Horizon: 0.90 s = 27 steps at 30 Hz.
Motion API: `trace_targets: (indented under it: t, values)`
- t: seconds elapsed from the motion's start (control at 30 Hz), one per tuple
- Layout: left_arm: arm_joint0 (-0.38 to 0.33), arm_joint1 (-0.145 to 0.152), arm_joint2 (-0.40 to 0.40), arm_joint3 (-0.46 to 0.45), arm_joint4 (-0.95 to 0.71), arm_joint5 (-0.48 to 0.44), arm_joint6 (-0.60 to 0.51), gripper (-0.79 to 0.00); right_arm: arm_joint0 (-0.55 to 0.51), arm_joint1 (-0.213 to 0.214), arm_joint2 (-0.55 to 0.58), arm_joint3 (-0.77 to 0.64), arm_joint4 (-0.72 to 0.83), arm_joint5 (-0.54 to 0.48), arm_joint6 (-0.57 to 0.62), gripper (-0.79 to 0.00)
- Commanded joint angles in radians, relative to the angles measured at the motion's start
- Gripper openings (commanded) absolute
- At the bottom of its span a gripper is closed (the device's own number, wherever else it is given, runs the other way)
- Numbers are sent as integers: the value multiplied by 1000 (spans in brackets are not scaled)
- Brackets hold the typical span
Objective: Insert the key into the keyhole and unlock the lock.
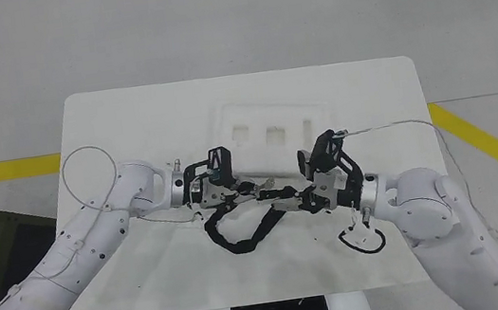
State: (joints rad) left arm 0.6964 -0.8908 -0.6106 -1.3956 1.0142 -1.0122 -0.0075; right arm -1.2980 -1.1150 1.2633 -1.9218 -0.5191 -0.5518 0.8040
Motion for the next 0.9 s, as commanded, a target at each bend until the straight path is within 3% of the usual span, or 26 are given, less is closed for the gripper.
trace_targets:
  t: [0.0, 0.13, 0.3, 0.6, 0.77, 0.87]
  values:
    - [-42, 7, 41, -8, -66, 0, -63, -785, 24, 5, -4, 23, 4, -76, 45, 0]
    - [-118, 26, 95, -3, -195, 0, -145, -785, 50, 9, -3, 67, 4, -162, 8, 0]
    - [-179, 44, 150, -13, -295, 0, -203, -785, 53, 9, 2, 88, 29, -166, -14, 0]
    - [-179, 44, 150, -13, -295, 0, -203, -785, 55, 10, 1, 84, 13, -171, -15, 0]
    - [-158, 45, 140, -27, -283, 20, -206, -785, 111, 15, -17, 101, -159, -394, -58, 0]
    - [-146, 47, 126, -30, -279, 9, -216, -785, 146, 15, -23, 131, -274, -460, -130, 0]
